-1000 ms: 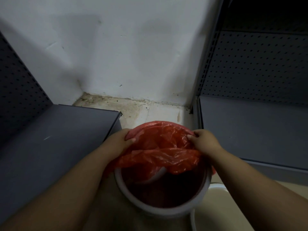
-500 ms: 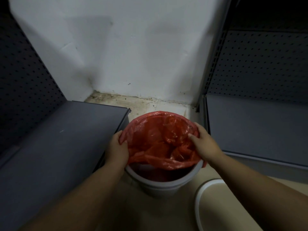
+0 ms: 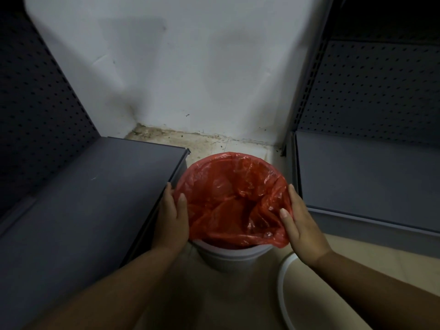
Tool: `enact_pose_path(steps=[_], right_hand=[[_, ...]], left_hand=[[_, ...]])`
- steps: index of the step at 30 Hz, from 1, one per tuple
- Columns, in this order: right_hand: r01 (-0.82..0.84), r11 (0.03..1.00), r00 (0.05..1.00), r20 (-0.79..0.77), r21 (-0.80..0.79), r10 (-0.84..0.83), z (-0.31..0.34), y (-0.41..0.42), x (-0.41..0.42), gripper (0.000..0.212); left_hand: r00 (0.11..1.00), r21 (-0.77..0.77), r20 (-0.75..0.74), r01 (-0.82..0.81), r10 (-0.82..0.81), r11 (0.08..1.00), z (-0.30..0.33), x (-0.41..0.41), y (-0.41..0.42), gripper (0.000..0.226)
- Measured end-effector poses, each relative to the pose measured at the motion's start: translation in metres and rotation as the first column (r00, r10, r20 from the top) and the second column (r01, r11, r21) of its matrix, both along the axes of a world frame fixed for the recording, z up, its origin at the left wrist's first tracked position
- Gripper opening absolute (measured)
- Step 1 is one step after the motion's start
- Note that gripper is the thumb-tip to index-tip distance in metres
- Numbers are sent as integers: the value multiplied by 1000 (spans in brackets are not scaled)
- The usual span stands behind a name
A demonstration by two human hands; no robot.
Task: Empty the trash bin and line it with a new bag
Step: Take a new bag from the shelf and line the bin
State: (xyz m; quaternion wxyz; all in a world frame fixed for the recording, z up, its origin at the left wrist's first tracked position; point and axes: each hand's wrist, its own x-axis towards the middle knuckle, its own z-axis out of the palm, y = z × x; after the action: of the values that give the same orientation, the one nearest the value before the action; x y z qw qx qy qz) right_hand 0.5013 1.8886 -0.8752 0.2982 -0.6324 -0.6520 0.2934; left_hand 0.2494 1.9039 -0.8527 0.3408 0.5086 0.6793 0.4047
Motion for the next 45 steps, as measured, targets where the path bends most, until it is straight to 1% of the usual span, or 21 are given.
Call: enact_pose_path(steps=[3,5,7,9,12,14,16,18,20,22,24,29,32,34,35,36,37,38,40,42,45], right_hand=[[-36,999,999,23,10,36,5,3,7,100],[27,996,999,23,88,-29,14,10,5,101],[113,987,994,-17,114,-112,29,20,-6,84],[124,991,992,15,45,-125,43,32,-18,63],[17,999,933,361,-43,0,57,40,-30,59],[-44,996,848,524,-81,80,55,34,-35,62],[-79,995,807,581,-68,104,44,21,-37,67],[-102,995,823,563,23,72,34,9,-39,75],[-90,990,865,501,113,21,27,1,-37,81],[-109,977,879,477,185,7,23,-4,-34,82],[-162,956,863,505,243,18,19,-7,-30,76],[-233,947,795,604,220,55,9,-13,-16,68],[-245,945,807,586,219,73,5,-13,-11,71],[-319,922,791,597,219,132,2,-11,-2,73],[-355,909,783,600,218,162,0,-9,4,75],[-362,905,791,588,223,172,1,-7,9,77],[-331,914,821,549,233,157,2,-4,13,80],[-267,930,870,478,252,120,6,0,14,84],[-86,965,963,268,248,17,18,11,5,86],[54,989,994,86,139,-66,30,25,-12,74],[129,991,992,19,-34,-128,34,44,-28,61]], left_hand=[[988,-25,-96,120,-121,993,-3,-10,-11,66],[957,-61,-220,177,-186,982,-4,-19,-12,71],[901,-45,-374,218,-218,975,2,-25,-5,73],[776,-21,-573,307,-263,952,11,-25,2,73],[551,-52,-751,500,-363,865,25,-17,6,89],[460,-106,-774,582,-434,806,25,-10,2,96],[350,-189,-792,640,-501,745,19,-4,-4,90],[284,-209,-814,671,-507,711,12,-4,-10,87],[207,-223,-857,677,-472,702,8,-8,-17,74],[183,-218,-878,671,-443,709,0,-11,-20,63],[170,-212,-879,696,-445,686,-6,-13,-22,61],[70,-206,-932,703,-355,681,-14,-22,-22,66],[88,-151,-948,724,-307,673,-21,-27,-20,64],[93,-122,-950,766,-297,632,-23,-33,-17,64],[110,-110,-943,786,-313,608,-23,-37,-15,64],[166,-82,-923,796,-347,599,-22,-40,-12,65],[287,-19,-876,782,-388,622,-18,-42,-9,66],[457,74,-793,728,-403,681,-14,-42,-5,67],[777,170,-519,503,-357,848,-4,-34,4,76],[922,124,-322,266,-214,956,6,-18,16,69],[997,19,-78,8,-7,1000,12,1,32,59]])
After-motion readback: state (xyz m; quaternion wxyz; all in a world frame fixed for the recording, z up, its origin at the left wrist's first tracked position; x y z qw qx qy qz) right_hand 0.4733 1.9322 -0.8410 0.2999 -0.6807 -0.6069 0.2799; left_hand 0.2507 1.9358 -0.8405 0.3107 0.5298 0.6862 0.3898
